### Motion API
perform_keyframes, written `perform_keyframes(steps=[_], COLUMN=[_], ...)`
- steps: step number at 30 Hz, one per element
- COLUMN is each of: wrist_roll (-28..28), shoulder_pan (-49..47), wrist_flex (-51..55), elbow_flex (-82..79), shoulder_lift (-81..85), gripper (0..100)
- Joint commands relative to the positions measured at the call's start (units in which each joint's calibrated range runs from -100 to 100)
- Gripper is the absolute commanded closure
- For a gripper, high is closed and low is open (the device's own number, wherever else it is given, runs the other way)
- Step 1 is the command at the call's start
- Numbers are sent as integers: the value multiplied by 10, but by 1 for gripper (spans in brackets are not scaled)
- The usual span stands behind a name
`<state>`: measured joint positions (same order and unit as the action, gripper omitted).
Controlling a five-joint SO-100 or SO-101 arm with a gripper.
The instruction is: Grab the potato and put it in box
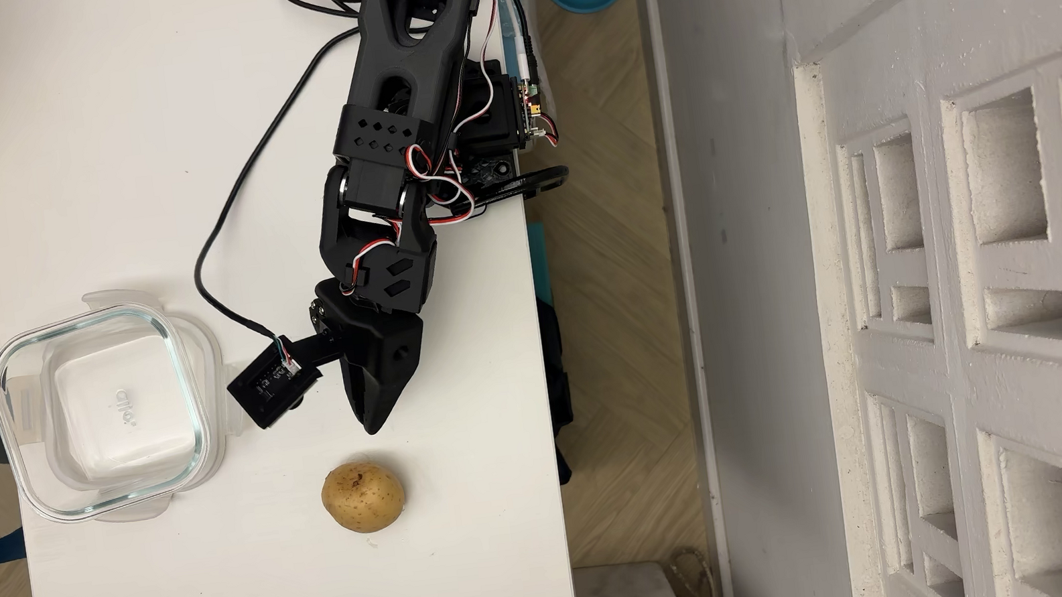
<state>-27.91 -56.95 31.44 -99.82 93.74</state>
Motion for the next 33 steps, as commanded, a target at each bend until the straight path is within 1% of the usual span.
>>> perform_keyframes(steps=[1,2,5,7,9,10,11,13,14,15,16,17,19,21,23,24,25,28,30,33], wrist_roll=[-16,-26,-78,-72,-42,-13,-3,52,115,133,167,188,258,288,291,284,257,212,191,187], shoulder_pan=[-23,-23,-11,-11,-11,-11,-11,-11,-11,-11,-11,-11,-11,-11,-11,-19,-23,-25,-25,-27], wrist_flex=[-52,-55,-68,-100,-129,-144,-148,-160,-169,-171,-171,-171,-171,-171,-171,-171,-171,-168,-164,-161], elbow_flex=[7,8,11,5,3,3,3,3,3,3,3,3,3,3,3,3,3,3,3,3], shoulder_lift=[6,6,6,6,5,5,5,5,5,5,5,5,5,5,2,-4,-5,-5,-6,-6], gripper=[97,97,97,97,97,97,97,97,97,97,97,97,97,97,97,97,97,97,97,97])
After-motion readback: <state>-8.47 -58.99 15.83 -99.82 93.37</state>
